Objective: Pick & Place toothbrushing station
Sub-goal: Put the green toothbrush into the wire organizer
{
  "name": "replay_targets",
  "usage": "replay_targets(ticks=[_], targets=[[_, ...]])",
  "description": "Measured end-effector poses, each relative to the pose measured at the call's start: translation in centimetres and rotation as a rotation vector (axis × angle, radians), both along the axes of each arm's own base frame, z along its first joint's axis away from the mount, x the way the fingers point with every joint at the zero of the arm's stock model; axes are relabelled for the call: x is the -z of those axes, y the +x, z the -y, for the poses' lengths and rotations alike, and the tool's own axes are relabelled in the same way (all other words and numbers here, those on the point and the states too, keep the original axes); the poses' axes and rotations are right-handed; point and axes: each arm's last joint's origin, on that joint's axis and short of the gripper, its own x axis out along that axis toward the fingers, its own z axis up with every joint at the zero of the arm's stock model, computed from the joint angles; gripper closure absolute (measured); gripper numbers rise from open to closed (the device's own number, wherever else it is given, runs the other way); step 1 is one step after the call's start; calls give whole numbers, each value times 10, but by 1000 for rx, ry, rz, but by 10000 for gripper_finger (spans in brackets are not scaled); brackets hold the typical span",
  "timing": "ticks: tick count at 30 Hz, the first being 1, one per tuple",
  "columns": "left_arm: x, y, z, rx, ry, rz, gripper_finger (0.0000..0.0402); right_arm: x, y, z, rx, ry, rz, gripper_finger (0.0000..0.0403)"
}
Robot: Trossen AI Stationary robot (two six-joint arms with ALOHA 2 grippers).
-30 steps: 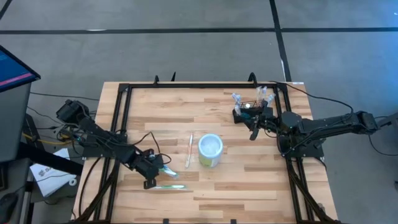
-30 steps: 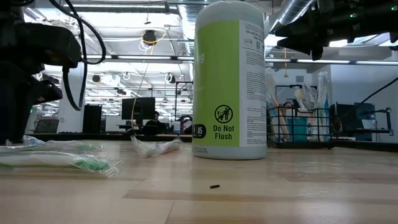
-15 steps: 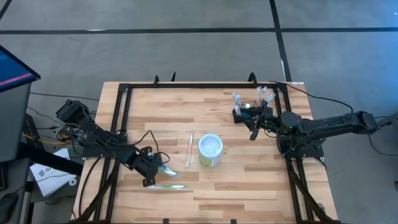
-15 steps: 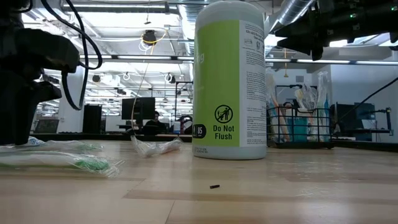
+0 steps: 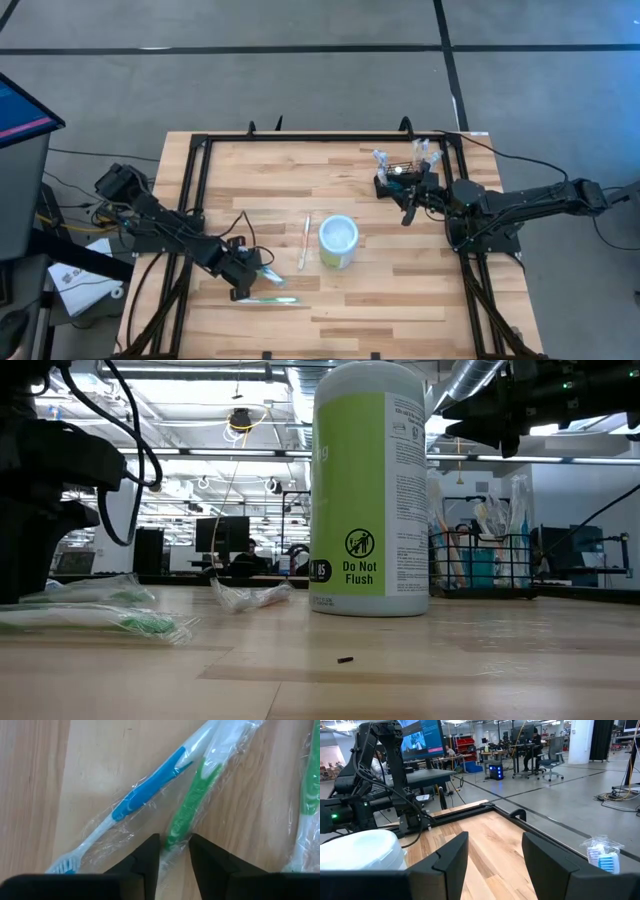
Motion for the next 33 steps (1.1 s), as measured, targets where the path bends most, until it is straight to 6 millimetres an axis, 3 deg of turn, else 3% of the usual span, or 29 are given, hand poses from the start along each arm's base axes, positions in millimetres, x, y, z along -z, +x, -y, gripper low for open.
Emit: replay_targets(ticks=[7,15,23,33], targets=[[-6,-3,-1,-4,-27,5,387,0,0,-2,-13,-1,-2,226],[-11,0,0,-52,-93,-28,395,0,0,-2,-13,-5,-3,226],[-49,12,-1,-79,-127,28,395,0,0,-2,-13,-10,-4,226],[-104,8,-29,-171,-135,324,395,0,0,-3,-33,-29,-14,226]])
